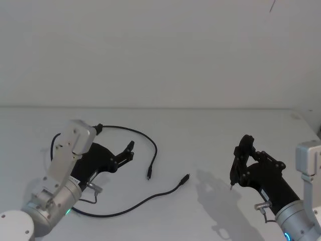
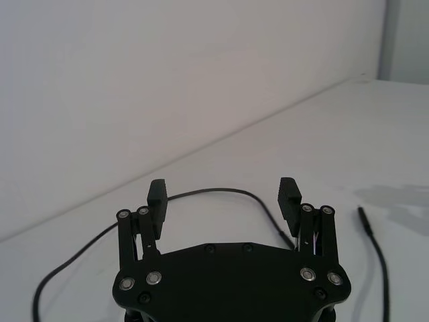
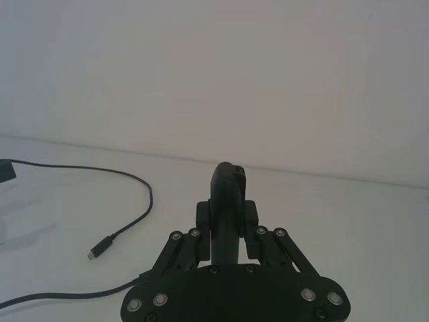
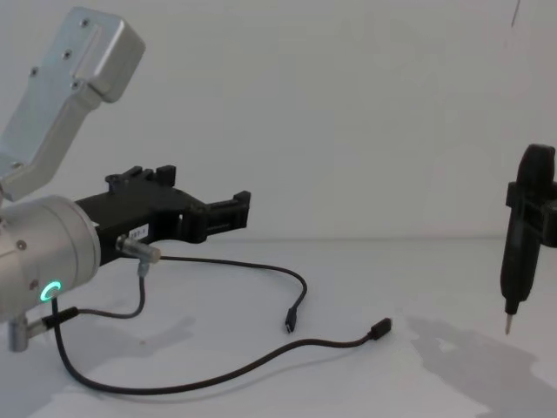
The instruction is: Pick up the data cable with the one hand.
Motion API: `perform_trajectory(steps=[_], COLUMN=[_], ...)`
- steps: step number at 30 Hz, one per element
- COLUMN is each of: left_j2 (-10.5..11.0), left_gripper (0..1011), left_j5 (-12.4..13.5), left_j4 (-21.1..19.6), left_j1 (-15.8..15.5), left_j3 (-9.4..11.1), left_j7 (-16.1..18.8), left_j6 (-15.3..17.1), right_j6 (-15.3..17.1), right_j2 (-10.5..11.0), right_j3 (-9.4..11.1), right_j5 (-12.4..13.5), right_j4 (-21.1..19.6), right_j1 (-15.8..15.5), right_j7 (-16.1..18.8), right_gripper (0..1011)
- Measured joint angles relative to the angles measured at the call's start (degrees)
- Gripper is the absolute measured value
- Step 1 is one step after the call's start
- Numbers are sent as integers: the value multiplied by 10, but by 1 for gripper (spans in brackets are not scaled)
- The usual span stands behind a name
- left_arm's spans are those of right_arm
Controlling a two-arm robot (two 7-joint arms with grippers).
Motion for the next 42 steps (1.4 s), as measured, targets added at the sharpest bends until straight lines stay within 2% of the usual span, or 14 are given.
perform_trajectory(steps=[13, 16, 22, 27, 28, 32, 42], left_j2=[15, 23, 34, 49, 49, 60, 76], left_gripper=[1001, 1000, 1001, 1001, 1001, 1001, 1001], left_j5=[-48, -65, -86, -108, -108, -117, -112], left_j4=[0, 0, 1, 9, 9, 21, 49], left_j1=[-7, -8, -11, -17, -17, -26, -53], left_j3=[0, 2, 8, 22, 22, 36, 74], left_j7=[-86, -119, -163, -215, -215, -250, -303], left_j6=[10, 21, 41, 68, 68, 89, 119], right_j6=[0, 0, 0, 0, 0, 0, 0], right_j2=[0, 0, 0, 0, 0, 0, 0], right_j3=[0, 0, 0, 0, 0, 0, 0], right_j5=[0, 0, 0, 0, 0, 0, 0], right_j4=[0, 0, 0, 0, 0, 0, 0], right_j1=[0, 0, 0, 0, 0, 0, 0], right_j7=[0, 0, 0, 0, 0, 0, 0], right_gripper=[279, 279, 279, 279, 279, 279, 279])
